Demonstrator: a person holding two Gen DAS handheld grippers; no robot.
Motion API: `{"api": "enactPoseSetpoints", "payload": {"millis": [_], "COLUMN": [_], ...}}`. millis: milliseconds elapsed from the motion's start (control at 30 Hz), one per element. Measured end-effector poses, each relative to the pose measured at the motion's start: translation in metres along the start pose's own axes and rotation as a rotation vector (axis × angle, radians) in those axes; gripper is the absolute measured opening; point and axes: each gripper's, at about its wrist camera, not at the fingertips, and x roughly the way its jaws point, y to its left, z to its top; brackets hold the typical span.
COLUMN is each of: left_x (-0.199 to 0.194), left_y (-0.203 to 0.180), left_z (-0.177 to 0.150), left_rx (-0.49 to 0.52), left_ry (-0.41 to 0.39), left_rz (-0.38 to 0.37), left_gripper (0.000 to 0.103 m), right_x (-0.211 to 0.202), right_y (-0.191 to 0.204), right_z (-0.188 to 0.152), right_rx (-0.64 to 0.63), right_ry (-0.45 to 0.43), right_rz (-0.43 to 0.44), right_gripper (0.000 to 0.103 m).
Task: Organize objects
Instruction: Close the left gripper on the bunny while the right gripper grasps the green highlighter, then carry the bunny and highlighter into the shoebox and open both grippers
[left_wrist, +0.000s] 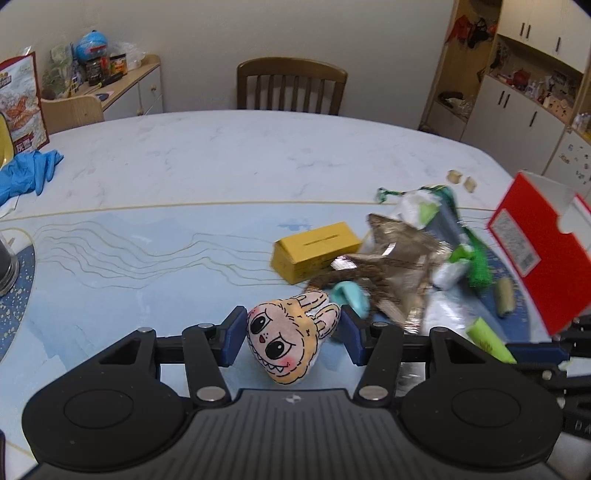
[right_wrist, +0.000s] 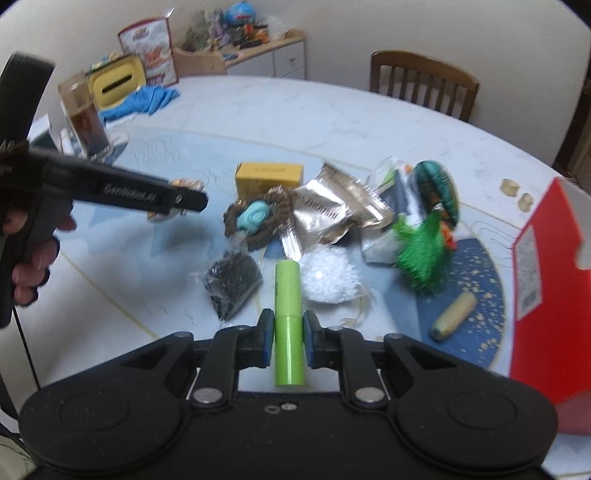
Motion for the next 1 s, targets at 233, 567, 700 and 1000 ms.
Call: {"api": "enactPoseSetpoints", "payload": {"millis": [233,567,700,1000], "left_x": [-0.033,-0.046,-0.039,-0.010], "left_y": [-0.031,-0.115,-0.163,-0.270], "left_z": [0.013,0.038,0.044,0.061], "left_rx": [0.048,0.127,0.166,0.251], "left_ry": [-0.033,-0.034,-0.022,-0.007], "left_rz": [-0.066,-0.173,-0.203,-0.229], "left_gripper": [0.053,0.053,0.053,0.054], "right_x": [-0.045,-0.106,-0.123,-0.146], "right_y": [-0.015,-0.083,-0.123,-0.210], "right_z": [0.005,0.005,-0.005,-0.025], "right_rx": [0.081,0.188,0.225,0.261], "right_ry": [-0.053,-0.118,-0.121,-0.120], "right_rz": [-0.034,-0.093,-0.124,-0.165], "right_gripper": [0.015,0.015,0.015,0.015]}}
